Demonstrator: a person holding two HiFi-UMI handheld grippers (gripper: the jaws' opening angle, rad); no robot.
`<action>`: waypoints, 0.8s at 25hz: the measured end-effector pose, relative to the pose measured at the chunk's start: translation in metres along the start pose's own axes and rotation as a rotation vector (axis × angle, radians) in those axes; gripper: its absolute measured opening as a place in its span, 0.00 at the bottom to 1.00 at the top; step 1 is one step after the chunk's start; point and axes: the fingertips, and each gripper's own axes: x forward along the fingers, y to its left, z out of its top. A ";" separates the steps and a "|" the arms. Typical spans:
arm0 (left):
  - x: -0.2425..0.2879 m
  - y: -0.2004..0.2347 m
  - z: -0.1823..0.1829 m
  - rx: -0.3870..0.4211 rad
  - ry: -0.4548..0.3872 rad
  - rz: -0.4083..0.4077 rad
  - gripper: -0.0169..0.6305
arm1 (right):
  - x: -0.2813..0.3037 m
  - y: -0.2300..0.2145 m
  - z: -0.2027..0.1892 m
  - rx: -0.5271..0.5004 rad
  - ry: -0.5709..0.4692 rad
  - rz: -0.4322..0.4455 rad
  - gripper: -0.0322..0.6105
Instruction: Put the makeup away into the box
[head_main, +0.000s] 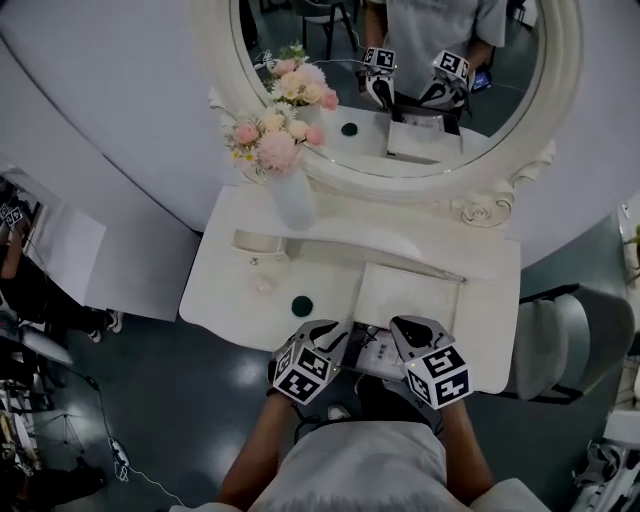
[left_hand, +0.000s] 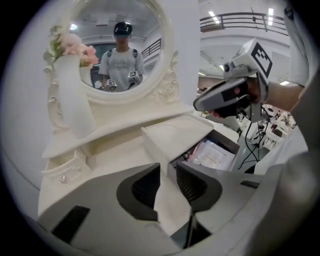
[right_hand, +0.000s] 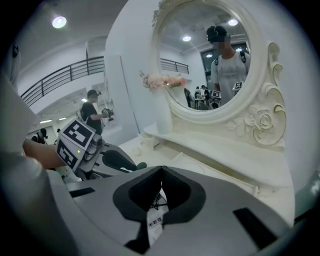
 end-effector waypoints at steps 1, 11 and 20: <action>-0.005 0.014 -0.003 -0.026 -0.003 0.026 0.22 | 0.005 -0.001 0.005 -0.008 0.001 0.012 0.05; -0.045 0.132 -0.023 -0.232 -0.010 0.295 0.22 | 0.050 -0.004 0.051 -0.109 0.015 0.110 0.05; -0.055 0.196 -0.066 -0.318 0.030 0.333 0.26 | 0.081 0.031 0.068 -0.101 0.038 0.090 0.05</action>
